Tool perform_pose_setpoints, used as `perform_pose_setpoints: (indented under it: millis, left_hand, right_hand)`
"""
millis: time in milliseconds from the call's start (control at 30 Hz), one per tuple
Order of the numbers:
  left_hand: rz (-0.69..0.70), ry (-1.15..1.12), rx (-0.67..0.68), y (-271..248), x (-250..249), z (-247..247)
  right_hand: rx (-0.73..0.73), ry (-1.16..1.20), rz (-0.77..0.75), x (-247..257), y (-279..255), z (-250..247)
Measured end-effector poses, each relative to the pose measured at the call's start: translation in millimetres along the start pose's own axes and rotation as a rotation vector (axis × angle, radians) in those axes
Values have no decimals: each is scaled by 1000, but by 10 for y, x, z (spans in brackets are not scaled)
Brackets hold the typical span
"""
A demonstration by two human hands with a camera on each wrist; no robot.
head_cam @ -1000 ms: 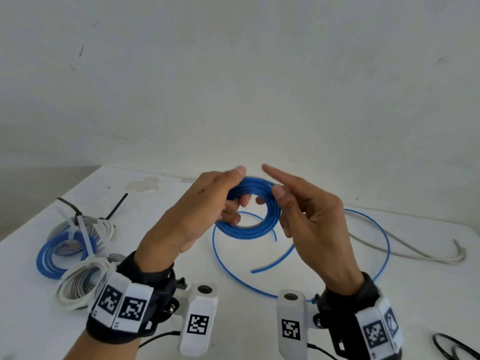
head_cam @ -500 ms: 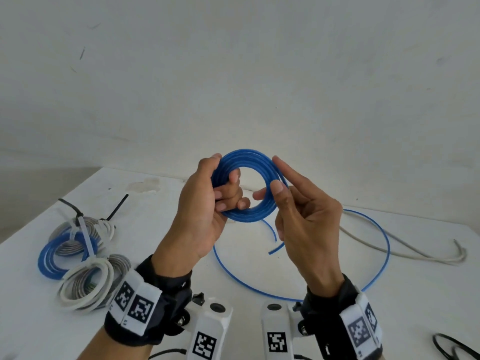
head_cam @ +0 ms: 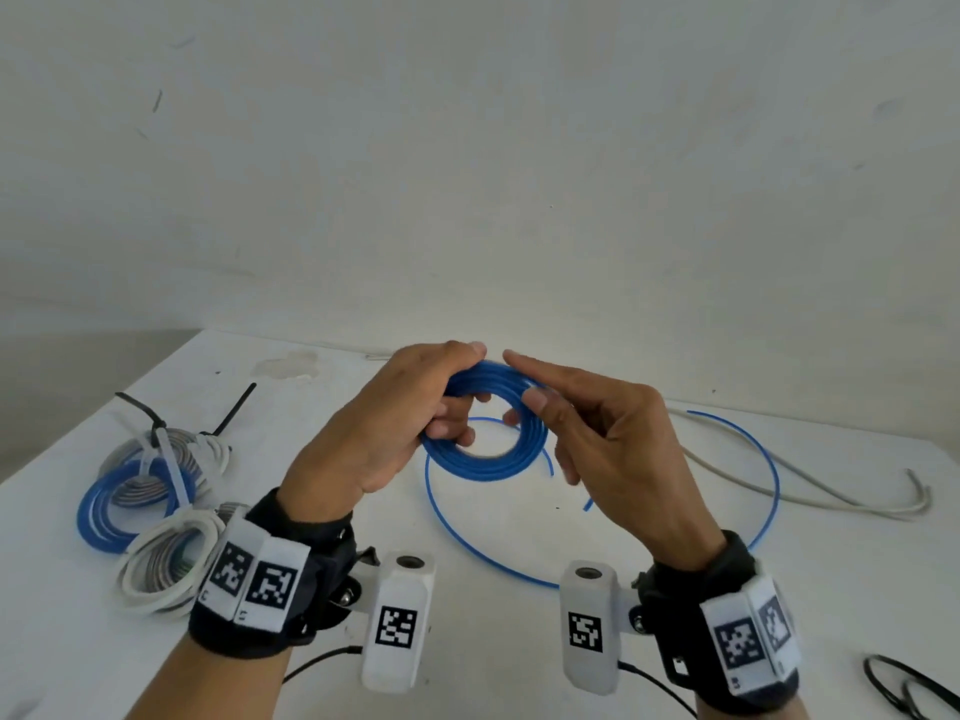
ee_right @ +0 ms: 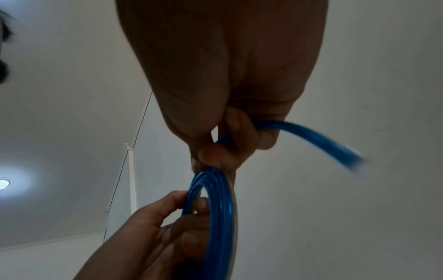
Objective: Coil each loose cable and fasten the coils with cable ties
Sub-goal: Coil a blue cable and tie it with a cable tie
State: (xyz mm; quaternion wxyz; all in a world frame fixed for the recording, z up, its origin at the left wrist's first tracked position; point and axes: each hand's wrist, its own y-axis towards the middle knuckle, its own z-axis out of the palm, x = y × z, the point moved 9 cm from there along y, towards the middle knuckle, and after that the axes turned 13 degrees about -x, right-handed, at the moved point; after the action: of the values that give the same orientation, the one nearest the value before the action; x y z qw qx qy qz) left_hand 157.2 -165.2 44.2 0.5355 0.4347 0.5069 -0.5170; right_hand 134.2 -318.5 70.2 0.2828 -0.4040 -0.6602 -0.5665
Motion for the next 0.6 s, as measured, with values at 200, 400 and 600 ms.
perform_pose_setpoints:
  millis: [200,400,600]
  left_hand:
    - [5,-385,-143,13,-97,-107]
    - [-45,-619,-100,-6,-40,-9]
    - [-71,-103,112,13,70,60]
  right_hand:
    - [-187,170,7,14,-11,82]
    - [-237,241,18,-13,-56,156]
    - [-31,29,-14,-60,23,26]
